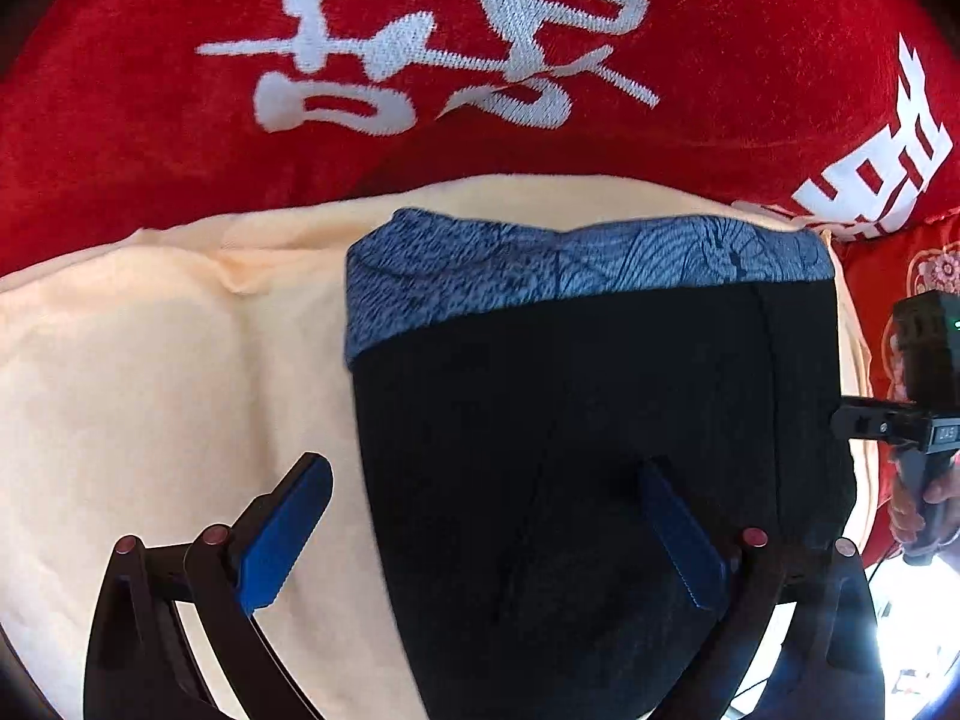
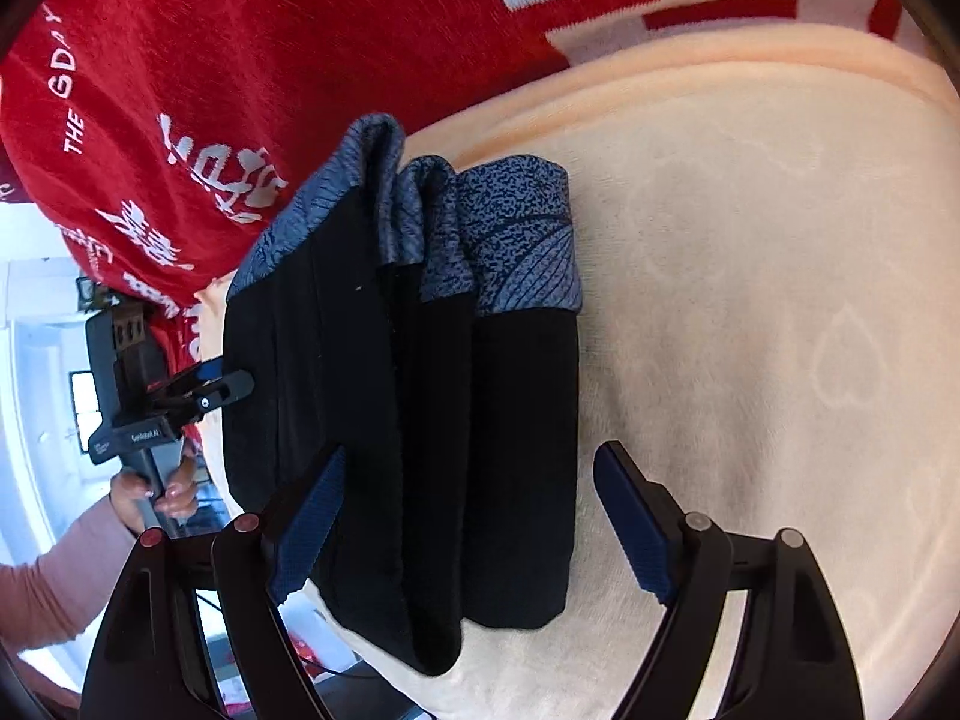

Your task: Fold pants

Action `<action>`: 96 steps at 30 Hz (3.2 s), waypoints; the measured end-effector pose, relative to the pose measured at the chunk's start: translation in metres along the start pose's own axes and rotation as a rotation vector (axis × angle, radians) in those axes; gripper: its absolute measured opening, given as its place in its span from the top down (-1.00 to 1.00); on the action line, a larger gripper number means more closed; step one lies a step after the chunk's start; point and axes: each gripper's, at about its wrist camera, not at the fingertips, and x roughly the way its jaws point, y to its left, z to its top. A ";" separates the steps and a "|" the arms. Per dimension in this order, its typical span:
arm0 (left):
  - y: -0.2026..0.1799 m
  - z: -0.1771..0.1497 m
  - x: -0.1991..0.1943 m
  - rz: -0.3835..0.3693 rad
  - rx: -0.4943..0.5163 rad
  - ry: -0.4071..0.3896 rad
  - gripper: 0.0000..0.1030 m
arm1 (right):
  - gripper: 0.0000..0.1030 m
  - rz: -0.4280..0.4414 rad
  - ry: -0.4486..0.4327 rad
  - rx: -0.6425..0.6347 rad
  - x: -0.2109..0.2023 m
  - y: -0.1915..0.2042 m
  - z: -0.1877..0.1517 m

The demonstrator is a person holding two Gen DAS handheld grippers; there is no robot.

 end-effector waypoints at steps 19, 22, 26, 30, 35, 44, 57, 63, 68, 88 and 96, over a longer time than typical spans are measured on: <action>-0.016 -0.020 -0.032 -0.076 -0.140 -0.123 -0.22 | 0.21 0.163 -0.012 0.073 -0.016 0.004 0.003; -0.021 -0.031 -0.048 -0.080 -0.117 -0.130 -0.22 | 0.21 0.188 -0.007 0.086 -0.022 0.011 -0.010; -0.028 -0.051 -0.062 -0.075 -0.088 -0.107 -0.22 | 0.21 0.197 -0.012 0.088 -0.024 0.028 -0.032; -0.023 -0.079 -0.073 -0.072 -0.109 -0.079 -0.22 | 0.21 0.225 -0.023 0.127 -0.020 0.040 -0.066; -0.014 -0.115 -0.078 -0.048 -0.130 -0.073 -0.23 | 0.21 0.221 0.000 0.158 -0.007 0.050 -0.105; 0.023 -0.156 -0.061 0.154 -0.090 -0.095 -0.81 | -0.04 0.061 -0.020 0.164 0.026 0.042 -0.115; 0.000 -0.167 -0.078 0.237 -0.060 -0.120 -0.98 | -0.64 -0.312 -0.114 0.142 0.008 0.078 -0.144; -0.016 -0.186 -0.102 0.303 -0.036 -0.086 -0.98 | -1.00 -0.430 -0.202 0.130 -0.018 0.111 -0.171; -0.031 -0.202 -0.129 0.347 -0.012 -0.083 -0.98 | -1.00 -0.484 -0.197 0.092 -0.030 0.151 -0.194; -0.054 -0.263 -0.234 0.282 -0.014 -0.190 -0.98 | -1.00 -0.528 -0.206 0.038 -0.061 0.271 -0.265; -0.065 -0.268 -0.264 0.202 0.023 -0.290 -0.98 | -1.00 -0.541 -0.191 -0.065 -0.061 0.294 -0.260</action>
